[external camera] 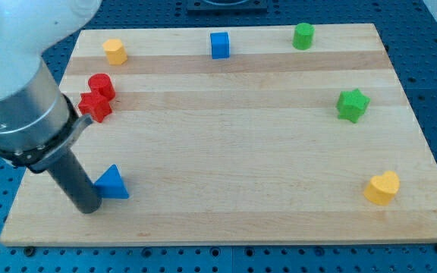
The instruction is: Place the blue triangle parallel to the red star
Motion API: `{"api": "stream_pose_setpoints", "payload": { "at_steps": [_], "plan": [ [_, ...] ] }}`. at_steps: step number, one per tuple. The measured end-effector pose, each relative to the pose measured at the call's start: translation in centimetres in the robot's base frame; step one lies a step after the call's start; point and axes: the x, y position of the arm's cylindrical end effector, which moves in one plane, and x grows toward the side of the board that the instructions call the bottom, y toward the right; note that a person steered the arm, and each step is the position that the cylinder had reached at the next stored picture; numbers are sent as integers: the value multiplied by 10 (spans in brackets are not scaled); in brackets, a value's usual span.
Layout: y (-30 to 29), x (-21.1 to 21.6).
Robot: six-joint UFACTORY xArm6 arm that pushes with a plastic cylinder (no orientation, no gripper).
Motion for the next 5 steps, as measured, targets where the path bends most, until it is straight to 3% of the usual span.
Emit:
{"api": "stream_pose_setpoints", "payload": {
  "at_steps": [1, 3, 5],
  "plan": [
    [28, -16],
    [49, -123],
    [108, -194]
  ]
}}
